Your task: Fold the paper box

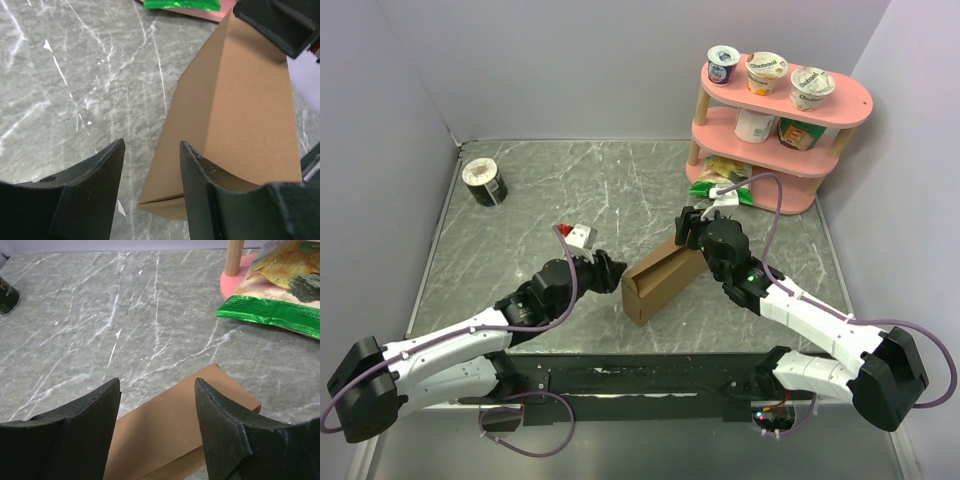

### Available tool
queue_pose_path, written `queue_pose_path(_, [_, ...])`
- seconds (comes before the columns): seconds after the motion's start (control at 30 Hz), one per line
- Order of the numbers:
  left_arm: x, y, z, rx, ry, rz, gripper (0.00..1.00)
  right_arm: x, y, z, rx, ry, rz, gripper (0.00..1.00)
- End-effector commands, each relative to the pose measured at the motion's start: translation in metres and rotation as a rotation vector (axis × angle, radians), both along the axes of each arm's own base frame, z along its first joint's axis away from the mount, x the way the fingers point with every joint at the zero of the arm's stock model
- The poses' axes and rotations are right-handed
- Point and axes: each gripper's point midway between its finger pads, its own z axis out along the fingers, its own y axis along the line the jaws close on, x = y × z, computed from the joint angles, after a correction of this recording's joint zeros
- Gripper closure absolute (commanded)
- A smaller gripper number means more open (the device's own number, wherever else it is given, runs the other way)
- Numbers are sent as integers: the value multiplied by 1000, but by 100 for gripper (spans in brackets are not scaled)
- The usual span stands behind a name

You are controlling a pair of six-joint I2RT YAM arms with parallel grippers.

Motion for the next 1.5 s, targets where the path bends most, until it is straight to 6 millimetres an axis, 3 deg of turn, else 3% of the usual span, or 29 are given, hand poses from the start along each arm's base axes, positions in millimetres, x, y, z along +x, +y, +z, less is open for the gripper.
queue_pose_path(0.0, [14,6,50,-75,-68,99,41,-17,-12,-64,-108,184,-17,32])
queue_pose_path(0.17, [7,0,93,-152,-86,88,30,-18,-14,-67,-110,190,-21,32])
queue_pose_path(0.27, [0,-13,90,-147,-74,60,29,-18,-13,-68,-111,193,-19,32])
queue_pose_path(0.4, [-8,-30,61,-91,-25,57,30,-18,-13,-70,-111,198,-18,32])
queue_pose_path(0.57, [-40,-47,14,-21,25,37,30,-19,-14,-69,-114,193,-20,32])
queue_pose_path(0.73, [-53,-55,-3,64,37,87,29,-19,-12,-71,-108,203,-17,32])
queue_pose_path(1.0, [-55,-52,-33,110,77,114,33,-21,-14,-70,-102,196,-17,32])
queue_pose_path(1.3, [-74,-34,-95,319,94,162,34,-30,-21,-91,-118,234,-21,32])
queue_pose_path(1.47, [-91,-37,-127,419,100,179,33,-32,-22,-93,-118,236,-20,32])
